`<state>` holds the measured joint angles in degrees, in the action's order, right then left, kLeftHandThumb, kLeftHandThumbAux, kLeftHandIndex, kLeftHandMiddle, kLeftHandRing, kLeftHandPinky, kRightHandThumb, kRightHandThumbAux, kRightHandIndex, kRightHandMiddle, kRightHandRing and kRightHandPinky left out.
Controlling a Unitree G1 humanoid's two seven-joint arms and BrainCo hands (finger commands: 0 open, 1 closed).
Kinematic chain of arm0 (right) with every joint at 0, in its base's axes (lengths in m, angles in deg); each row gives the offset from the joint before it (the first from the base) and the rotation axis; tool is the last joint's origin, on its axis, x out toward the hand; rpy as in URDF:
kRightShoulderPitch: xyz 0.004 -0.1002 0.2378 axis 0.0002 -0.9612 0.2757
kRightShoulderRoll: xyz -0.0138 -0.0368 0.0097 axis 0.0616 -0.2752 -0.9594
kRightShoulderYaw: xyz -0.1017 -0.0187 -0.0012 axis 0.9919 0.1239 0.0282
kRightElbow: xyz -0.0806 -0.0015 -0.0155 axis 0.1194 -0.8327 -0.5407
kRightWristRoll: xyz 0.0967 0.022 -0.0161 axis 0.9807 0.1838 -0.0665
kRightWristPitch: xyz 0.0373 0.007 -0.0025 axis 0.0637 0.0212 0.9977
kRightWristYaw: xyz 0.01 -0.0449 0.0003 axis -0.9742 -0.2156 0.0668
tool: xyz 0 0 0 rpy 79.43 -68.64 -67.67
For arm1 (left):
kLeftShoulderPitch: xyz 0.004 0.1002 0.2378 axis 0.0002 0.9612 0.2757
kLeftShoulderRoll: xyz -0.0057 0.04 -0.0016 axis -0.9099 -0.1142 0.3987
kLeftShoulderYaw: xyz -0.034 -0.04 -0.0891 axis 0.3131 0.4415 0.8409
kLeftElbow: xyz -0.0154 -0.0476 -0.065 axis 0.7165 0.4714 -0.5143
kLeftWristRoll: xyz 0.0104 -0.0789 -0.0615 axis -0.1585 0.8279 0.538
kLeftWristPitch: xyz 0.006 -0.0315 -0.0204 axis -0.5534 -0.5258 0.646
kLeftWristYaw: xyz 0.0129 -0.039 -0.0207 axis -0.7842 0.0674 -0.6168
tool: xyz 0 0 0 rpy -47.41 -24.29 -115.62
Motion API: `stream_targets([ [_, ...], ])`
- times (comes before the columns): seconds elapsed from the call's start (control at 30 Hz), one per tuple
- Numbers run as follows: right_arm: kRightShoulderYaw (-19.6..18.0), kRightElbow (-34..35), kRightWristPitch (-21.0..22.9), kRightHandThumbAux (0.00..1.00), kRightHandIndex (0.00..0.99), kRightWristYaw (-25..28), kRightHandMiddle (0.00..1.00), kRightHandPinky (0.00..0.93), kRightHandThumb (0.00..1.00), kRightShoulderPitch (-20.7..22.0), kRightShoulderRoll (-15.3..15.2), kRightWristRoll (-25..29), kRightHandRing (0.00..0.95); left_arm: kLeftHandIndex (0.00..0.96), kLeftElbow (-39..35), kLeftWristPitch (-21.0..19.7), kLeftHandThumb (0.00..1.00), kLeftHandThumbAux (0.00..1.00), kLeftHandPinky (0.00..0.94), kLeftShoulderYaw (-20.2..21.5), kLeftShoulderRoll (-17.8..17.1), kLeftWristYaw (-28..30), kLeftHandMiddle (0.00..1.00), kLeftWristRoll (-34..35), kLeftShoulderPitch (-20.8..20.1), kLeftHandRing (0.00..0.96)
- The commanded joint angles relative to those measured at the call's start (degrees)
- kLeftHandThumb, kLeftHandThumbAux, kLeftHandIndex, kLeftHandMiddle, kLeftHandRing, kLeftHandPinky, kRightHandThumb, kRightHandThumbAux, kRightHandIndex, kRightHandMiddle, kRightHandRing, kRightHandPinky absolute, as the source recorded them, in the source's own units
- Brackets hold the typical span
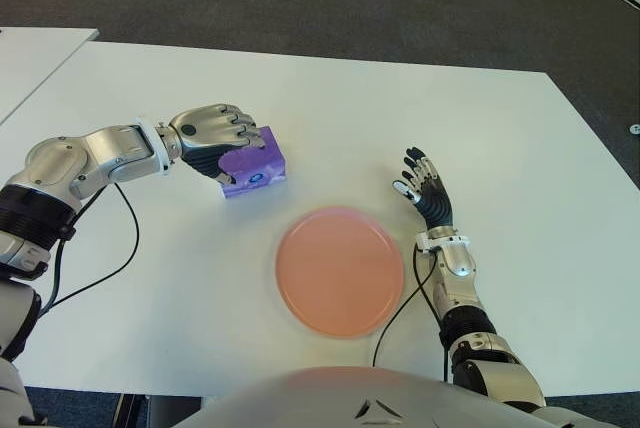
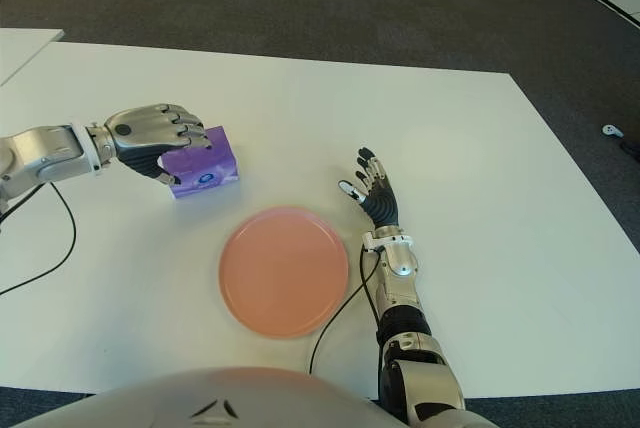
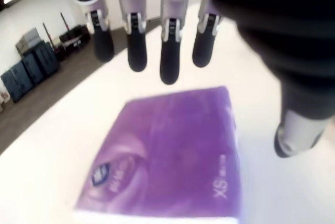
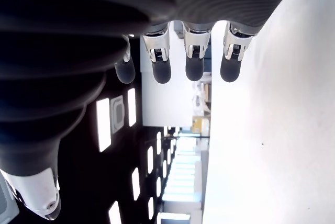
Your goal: Put the tissue paper into the plate.
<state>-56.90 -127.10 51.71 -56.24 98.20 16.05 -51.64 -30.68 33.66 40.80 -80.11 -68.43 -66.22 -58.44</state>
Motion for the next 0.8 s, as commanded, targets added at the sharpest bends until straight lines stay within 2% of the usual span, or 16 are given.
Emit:
stream_targets([
  [0.03,-0.58,-10.12,2.94,0.644,0.0,0.36,0.008,0.018,0.151,-10.93,0.53,0.05,0.0,0.211,-1.87,-0.27,0.247,0.603,0.192,4.29,0.71,-4.11,0.22,2.21,1.9,0.183],
  [0.07,-0.58,-10.1,2.92,0.644,0.0,0.38,0.008,0.018,0.151,-10.96,0.52,0.06,0.0,0.21,-2.13,-0.31,0.245,0.604,0.192,4.64,0.73,-4.36,0.219,2.24,2.1,0.182],
  [0.2,-0.59,-9.85,2.77,0.644,0.0,0.52,0.008,0.018,0.151,-11.32,0.51,0.12,0.0,0.218,-9.08,-1.34,0.244,0.616,0.201,10.68,0.25,-9.38,0.214,3.32,5.7,0.182],
  [0.43,-0.56,-9.71,2.69,0.644,0.0,0.57,0.008,0.018,0.151,-11.49,0.54,0.15,0.0,0.253,-12.81,-1.98,0.266,0.614,0.224,15.26,2.1,-13.54,0.244,4.53,7.97,0.212],
  [0.8,-0.54,-9.65,2.56,0.644,0.0,0.65,0.008,0.018,0.151,-11.68,0.53,0.21,0.0,0.283,-17.22,-1.62,0.299,0.586,0.261,20.27,2.27,-13.24,0.277,8.46,12.5,0.251],
])
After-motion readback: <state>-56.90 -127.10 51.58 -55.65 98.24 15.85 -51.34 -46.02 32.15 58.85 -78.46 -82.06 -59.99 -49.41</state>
